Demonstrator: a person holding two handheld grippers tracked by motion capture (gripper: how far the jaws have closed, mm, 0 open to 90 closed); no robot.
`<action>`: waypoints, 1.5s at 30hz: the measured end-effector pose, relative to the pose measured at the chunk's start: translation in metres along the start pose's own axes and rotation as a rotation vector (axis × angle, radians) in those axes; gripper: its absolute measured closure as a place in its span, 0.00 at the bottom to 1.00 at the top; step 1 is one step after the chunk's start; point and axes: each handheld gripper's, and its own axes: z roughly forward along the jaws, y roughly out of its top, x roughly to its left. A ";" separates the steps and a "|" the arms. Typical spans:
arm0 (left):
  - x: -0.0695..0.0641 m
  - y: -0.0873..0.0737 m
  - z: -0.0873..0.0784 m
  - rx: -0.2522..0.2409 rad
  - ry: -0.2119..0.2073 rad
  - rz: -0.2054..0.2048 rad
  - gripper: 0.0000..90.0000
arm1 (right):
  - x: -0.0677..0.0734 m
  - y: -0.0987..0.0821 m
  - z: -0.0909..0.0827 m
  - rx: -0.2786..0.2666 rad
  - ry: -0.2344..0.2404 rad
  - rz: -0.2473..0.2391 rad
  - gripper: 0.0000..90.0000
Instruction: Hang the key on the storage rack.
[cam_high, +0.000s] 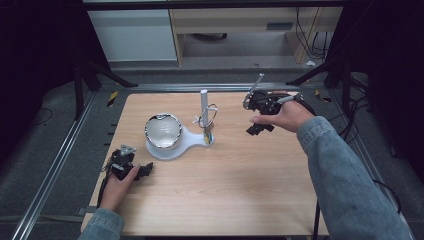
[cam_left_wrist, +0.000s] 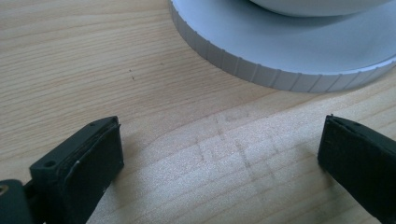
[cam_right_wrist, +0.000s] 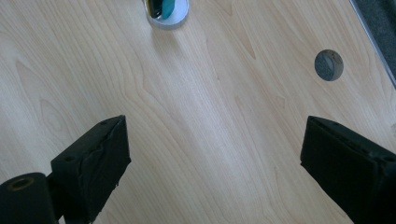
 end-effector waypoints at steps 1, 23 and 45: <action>0.000 0.000 0.000 0.000 0.000 0.000 0.00 | 0.001 -0.001 0.000 0.004 -0.001 0.003 0.09; 0.000 0.000 0.000 0.000 0.000 0.000 0.00 | 0.002 -0.035 0.009 0.003 -0.007 0.042 0.09; 0.000 0.000 0.000 0.002 0.000 0.000 0.00 | 0.003 -0.061 0.020 -0.012 -0.021 0.094 0.10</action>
